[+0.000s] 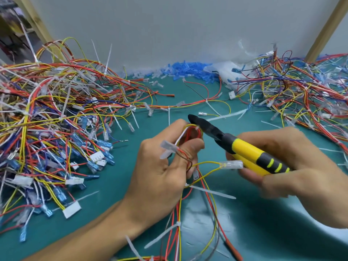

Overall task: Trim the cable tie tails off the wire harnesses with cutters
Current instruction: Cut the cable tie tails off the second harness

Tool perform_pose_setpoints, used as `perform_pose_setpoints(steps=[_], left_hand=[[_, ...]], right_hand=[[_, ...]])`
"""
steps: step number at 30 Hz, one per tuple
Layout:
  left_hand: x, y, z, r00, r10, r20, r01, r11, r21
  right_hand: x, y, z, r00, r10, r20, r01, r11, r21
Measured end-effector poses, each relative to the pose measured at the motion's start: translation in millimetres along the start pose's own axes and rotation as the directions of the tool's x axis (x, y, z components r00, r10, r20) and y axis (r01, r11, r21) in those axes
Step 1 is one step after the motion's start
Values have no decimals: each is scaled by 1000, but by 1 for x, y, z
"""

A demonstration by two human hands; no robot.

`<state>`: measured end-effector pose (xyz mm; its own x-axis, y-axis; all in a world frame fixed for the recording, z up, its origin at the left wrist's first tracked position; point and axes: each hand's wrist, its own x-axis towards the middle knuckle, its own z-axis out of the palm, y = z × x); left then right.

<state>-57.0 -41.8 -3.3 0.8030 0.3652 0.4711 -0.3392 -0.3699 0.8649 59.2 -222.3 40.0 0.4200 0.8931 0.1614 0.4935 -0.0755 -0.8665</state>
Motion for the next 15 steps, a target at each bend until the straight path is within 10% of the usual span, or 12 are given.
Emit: perform_pose_setpoints(steps=[15], left_hand=[[-1, 6, 1, 999, 34, -4, -34, 999, 5]], right_hand=[[0, 7, -2, 999, -21, -49, 19, 999, -35]])
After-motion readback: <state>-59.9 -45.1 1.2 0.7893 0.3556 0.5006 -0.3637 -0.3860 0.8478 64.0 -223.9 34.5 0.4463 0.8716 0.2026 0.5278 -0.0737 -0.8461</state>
